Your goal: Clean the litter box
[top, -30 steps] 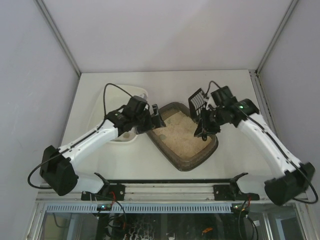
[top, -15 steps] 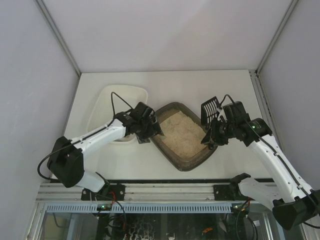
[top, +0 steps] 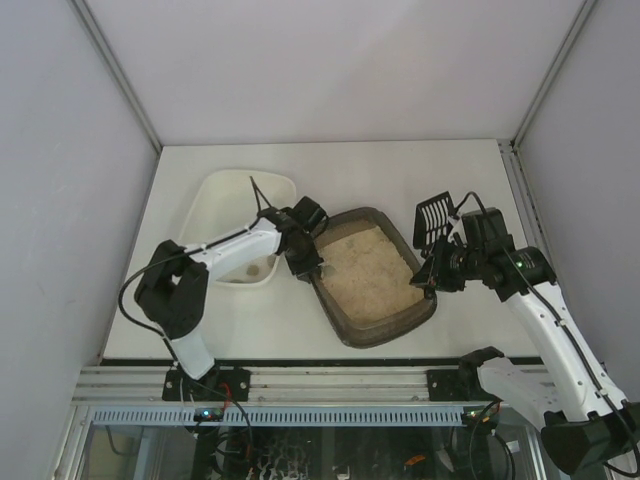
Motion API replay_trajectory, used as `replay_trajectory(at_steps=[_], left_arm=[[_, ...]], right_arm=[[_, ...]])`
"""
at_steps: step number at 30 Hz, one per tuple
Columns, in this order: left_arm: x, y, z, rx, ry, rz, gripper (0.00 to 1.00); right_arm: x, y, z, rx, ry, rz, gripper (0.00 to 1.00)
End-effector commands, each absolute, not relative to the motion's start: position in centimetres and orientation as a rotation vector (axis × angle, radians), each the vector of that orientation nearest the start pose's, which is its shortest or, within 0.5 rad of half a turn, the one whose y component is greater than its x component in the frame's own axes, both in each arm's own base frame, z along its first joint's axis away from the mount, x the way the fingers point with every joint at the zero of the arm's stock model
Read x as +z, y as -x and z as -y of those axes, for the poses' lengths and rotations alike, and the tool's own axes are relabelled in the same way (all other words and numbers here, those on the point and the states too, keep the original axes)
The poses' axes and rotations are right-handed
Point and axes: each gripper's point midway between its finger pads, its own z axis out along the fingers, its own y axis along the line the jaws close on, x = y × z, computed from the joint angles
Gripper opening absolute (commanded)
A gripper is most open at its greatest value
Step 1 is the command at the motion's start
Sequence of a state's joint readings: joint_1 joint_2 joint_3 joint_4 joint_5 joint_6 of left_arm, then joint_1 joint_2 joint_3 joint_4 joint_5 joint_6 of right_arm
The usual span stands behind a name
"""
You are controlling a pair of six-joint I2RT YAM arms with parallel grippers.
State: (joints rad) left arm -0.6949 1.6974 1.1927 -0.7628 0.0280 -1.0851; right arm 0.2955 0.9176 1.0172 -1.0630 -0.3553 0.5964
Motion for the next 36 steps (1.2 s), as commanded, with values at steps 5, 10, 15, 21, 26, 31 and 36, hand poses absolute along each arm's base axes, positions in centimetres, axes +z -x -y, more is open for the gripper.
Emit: replay_trajectory(at_steps=[5, 10, 15, 21, 26, 31, 36], left_arm=[[8.8, -30.5, 29.9, -0.315, 0.028, -2.902, 0.00], [9.8, -33.9, 30.3, -0.201, -0.059, -2.865, 0.00], [11.0, -35.2, 31.6, -0.320, 0.022, -2.805, 0.13], [13.1, -36.7, 32.2, -0.419, 0.118, -2.757, 0.35], [15.6, -36.8, 32.4, -0.500, 0.118, -2.717, 0.50], [17.8, -36.3, 32.5, -0.625, 0.113, -2.671, 0.57], [18.8, -36.7, 32.0, -0.785, 0.171, -2.652, 0.58]], right_arm=[[19.6, -16.3, -15.1, 0.938, -0.166, -2.621, 0.00], [19.0, -14.1, -16.7, 1.119, -0.128, -2.711, 0.00], [18.9, -12.9, -16.7, 1.158, -0.106, -2.750, 0.00], [17.9, -12.4, -17.6, 1.258, -0.143, -2.830, 0.00], [16.8, -13.0, -18.7, 1.311, -0.211, -2.938, 0.00], [16.5, -14.5, -19.4, 1.265, -0.246, -3.080, 0.00], [16.5, -17.2, -20.4, 1.214, -0.283, -3.124, 0.00]])
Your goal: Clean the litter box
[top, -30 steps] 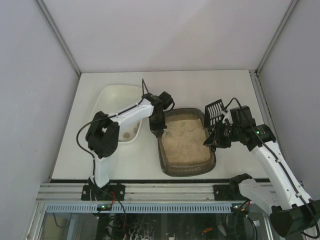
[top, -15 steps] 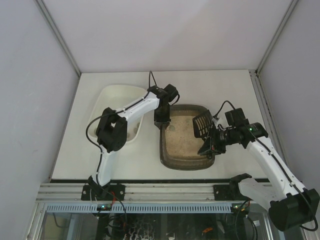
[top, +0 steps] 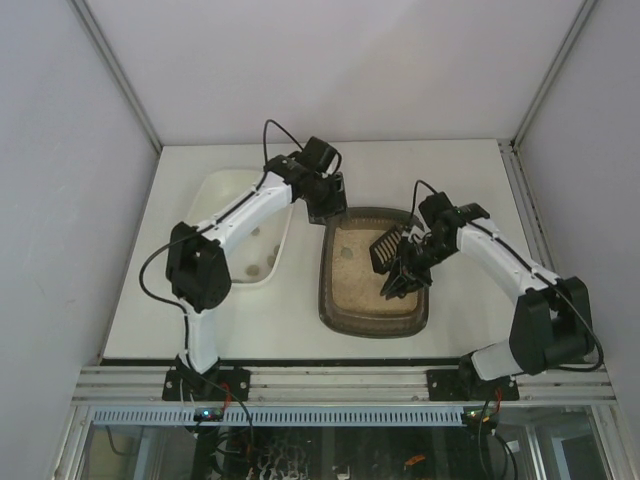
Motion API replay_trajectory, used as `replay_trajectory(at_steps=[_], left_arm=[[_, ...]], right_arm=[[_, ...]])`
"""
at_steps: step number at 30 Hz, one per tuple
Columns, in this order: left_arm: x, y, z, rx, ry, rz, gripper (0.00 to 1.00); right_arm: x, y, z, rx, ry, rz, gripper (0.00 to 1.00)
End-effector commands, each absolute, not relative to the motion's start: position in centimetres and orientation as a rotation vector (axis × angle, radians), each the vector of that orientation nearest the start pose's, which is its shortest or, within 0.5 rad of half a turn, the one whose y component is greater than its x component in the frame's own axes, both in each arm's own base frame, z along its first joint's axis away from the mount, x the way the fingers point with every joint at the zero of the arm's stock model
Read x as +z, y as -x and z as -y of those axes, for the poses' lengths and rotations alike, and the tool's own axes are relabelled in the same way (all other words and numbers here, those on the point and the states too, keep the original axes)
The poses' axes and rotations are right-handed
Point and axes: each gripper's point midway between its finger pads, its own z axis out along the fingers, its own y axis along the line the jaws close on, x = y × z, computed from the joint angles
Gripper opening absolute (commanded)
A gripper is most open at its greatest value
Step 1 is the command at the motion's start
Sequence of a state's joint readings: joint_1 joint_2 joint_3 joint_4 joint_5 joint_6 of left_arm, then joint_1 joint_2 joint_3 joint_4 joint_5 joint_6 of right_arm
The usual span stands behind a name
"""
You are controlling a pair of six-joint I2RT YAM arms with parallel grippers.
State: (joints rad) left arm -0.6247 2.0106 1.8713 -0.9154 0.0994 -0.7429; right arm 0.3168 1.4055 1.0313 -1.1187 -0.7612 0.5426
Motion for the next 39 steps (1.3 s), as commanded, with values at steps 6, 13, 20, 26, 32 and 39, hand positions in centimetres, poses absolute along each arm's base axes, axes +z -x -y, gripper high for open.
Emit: replay_trajectory(at_steps=[6, 13, 20, 26, 32, 39], left_arm=[[17.0, -39.8, 29.8, -0.909, 0.405, -2.659, 0.57], [14.0, -39.2, 28.7, -0.884, 0.420, -2.705, 0.56], [13.0, -37.3, 28.5, -0.925, 0.368, -2.739, 0.56], [13.7, -37.0, 27.7, -0.907, 0.318, -2.684, 0.56], [12.9, -35.8, 27.6, -0.928, 0.338, -2.722, 0.56], [12.7, -34.7, 27.7, -0.968, 0.336, -2.753, 0.56]], right_arm=[[15.9, -19.4, -22.3, 1.169, -0.266, -3.184, 0.00], [13.7, -19.8, -23.3, 0.927, -0.146, -3.307, 0.00], [12.2, -20.4, -21.1, 0.594, -0.037, -3.367, 0.00], [11.6, -19.9, -20.7, 0.469, 0.071, -3.397, 0.00], [10.9, -19.1, -22.6, 0.529, 0.162, -3.413, 0.00], [11.4, -19.1, -25.5, 0.779, 0.145, -3.391, 0.00]])
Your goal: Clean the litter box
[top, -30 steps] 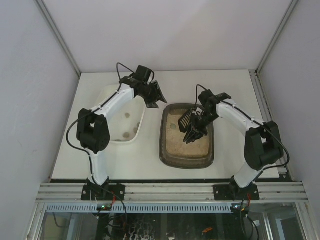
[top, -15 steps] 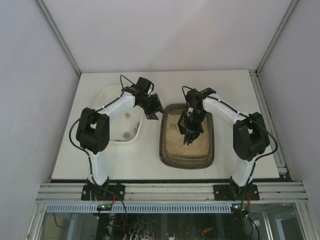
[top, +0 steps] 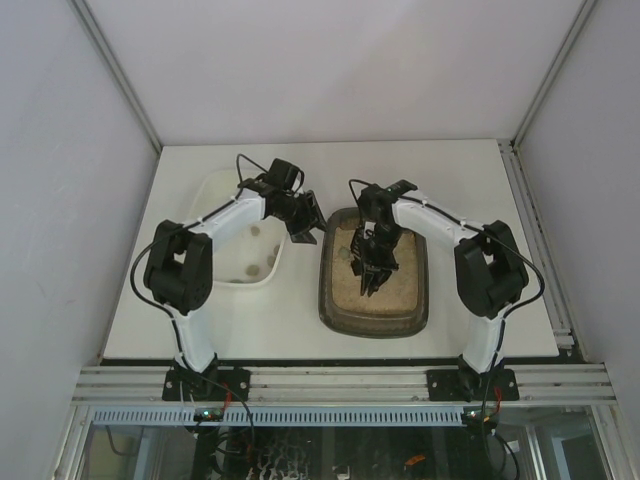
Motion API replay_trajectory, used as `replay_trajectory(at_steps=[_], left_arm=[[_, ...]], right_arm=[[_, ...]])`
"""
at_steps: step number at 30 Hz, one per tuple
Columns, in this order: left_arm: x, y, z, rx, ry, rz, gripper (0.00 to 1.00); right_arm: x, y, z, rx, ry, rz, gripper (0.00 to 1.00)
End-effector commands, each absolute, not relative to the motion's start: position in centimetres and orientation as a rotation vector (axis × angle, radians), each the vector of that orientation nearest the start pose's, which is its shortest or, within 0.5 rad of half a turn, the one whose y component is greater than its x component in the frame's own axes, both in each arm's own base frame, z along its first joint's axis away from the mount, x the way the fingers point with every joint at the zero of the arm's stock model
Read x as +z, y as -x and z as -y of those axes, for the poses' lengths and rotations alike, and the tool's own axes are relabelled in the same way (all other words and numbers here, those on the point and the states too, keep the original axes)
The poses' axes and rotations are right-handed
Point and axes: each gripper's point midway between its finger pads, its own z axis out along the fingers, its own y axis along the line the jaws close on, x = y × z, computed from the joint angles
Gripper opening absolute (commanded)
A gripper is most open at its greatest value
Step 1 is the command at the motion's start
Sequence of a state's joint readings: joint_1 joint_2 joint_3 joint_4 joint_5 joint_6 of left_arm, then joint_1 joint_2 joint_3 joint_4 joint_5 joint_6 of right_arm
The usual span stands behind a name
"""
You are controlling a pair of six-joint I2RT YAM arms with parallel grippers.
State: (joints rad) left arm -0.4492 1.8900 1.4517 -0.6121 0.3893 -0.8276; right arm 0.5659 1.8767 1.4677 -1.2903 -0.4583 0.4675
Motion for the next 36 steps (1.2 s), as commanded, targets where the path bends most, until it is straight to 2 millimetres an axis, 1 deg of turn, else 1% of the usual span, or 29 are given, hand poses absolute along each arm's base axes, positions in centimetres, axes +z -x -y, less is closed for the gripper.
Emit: replay_trajectory(at_steps=[1, 3, 6, 8, 10, 12, 14, 16, 18, 22, 25, 26, 28, 32, 36], left_arm=[[12.7, -34.6, 27.7, -0.970, 0.338, -2.750, 0.56], [12.8, -34.6, 27.7, -0.980, 0.344, -2.743, 0.55], [12.8, -34.2, 28.1, -1.025, 0.371, -2.746, 0.55], [12.8, -33.8, 28.6, -1.075, 0.398, -2.760, 0.55], [12.9, -33.7, 28.8, -1.100, 0.404, -2.760, 0.55], [13.1, -33.7, 28.8, -1.102, 0.395, -2.754, 0.55], [13.4, -33.7, 28.7, -1.092, 0.361, -2.746, 0.54], [13.7, -34.0, 28.3, -1.061, 0.316, -2.730, 0.55], [14.1, -34.3, 27.8, -1.010, 0.254, -2.716, 0.55], [15.1, -35.0, 26.4, -0.979, 0.206, -2.699, 0.55], [15.8, -35.8, 24.6, -0.946, 0.215, -2.665, 0.54], [16.0, -36.1, 23.9, -0.923, 0.191, -2.648, 0.54], [16.3, -36.4, 22.5, -0.905, 0.191, -2.631, 0.53], [17.3, -36.5, 19.8, -0.889, 0.199, -2.626, 0.53], [18.1, -36.3, 16.4, -0.768, 0.190, -2.625, 0.54]], right_arm=[[11.3, -19.2, -25.6, 0.790, 0.145, -3.390, 0.00], [11.2, -19.3, -26.0, 0.811, 0.143, -3.383, 0.00], [11.0, -19.8, -26.9, 0.889, 0.141, -3.352, 0.00], [11.1, -20.5, -27.6, 0.932, 0.142, -3.309, 0.00], [11.0, -21.4, -27.9, 0.932, 0.144, -3.260, 0.00], [11.0, -21.9, -27.9, 0.939, 0.131, -3.236, 0.00], [11.2, -21.9, -27.7, 0.968, 0.118, -3.226, 0.00], [11.6, -21.9, -27.3, 1.008, 0.099, -3.198, 0.00], [11.5, -21.7, -27.0, 1.058, 0.077, -3.168, 0.00], [11.9, -21.2, -26.3, 1.165, 0.025, -3.104, 0.00], [12.5, -20.4, -26.0, 1.303, 0.004, -3.028, 0.00], [12.6, -20.2, -25.9, 1.348, -0.002, -2.999, 0.00], [12.7, -19.8, -25.6, 1.407, -0.007, -2.952, 0.00], [13.0, -19.1, -24.9, 1.431, 0.010, -2.892, 0.00], [13.4, -18.5, -24.5, 1.447, 0.026, -2.856, 0.00]])
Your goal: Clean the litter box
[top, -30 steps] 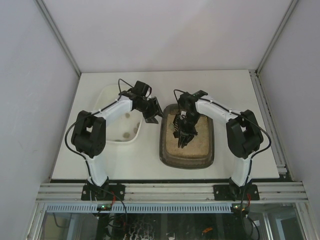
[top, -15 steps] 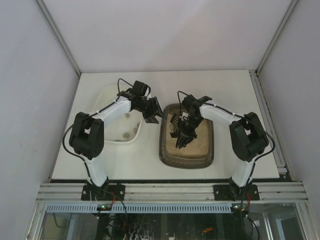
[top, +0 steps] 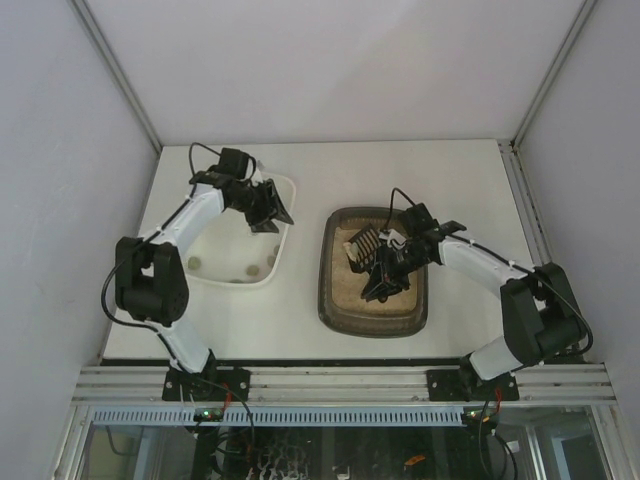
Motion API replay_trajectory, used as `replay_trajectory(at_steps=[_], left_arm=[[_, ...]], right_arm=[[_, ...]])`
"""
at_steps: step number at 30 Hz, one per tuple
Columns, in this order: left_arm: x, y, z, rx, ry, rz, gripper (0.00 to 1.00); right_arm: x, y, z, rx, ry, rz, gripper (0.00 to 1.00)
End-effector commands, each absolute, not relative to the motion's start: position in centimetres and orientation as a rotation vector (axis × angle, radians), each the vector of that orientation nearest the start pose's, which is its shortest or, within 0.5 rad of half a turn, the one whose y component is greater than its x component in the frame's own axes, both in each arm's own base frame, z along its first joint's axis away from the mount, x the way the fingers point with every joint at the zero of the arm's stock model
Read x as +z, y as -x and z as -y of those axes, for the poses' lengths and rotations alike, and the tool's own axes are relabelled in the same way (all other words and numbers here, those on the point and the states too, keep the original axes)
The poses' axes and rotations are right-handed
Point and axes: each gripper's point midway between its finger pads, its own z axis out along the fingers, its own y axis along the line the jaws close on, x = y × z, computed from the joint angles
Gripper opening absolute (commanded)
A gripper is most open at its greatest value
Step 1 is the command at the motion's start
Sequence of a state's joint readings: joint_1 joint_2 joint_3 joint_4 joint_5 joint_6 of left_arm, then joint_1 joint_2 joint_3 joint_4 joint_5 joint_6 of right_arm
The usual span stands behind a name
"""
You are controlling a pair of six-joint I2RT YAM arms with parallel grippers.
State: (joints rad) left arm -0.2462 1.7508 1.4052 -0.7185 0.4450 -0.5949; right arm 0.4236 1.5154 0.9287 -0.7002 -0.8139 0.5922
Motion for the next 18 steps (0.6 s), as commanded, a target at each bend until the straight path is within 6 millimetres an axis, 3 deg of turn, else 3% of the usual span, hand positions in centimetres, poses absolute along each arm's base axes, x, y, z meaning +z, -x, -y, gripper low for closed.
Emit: replay_trajectory(at_steps=[1, 3, 5, 10, 18], left_arm=[[18.2, -36.1, 15.6, -0.732, 0.178, -2.624, 0.54], [18.6, -35.8, 14.0, -0.657, 0.126, -2.608, 0.53], [19.6, -35.1, 13.1, -0.626, -0.061, -2.558, 0.51], [21.0, -33.5, 10.0, -0.450, -0.161, -2.479, 0.51], [17.6, -28.5, 7.3, -0.300, -0.395, -2.624, 0.44]], right_arm=[[13.4, -18.2, -24.4, 1.454, 0.030, -2.851, 0.00], [13.7, -17.7, -24.3, 1.466, 0.041, -2.836, 0.00], [14.0, -17.3, -24.1, 1.476, 0.054, -2.812, 0.00], [14.8, -16.3, -23.7, 1.509, 0.097, -2.721, 0.00], [14.2, -15.4, -23.6, 1.589, 0.089, -2.421, 0.00]])
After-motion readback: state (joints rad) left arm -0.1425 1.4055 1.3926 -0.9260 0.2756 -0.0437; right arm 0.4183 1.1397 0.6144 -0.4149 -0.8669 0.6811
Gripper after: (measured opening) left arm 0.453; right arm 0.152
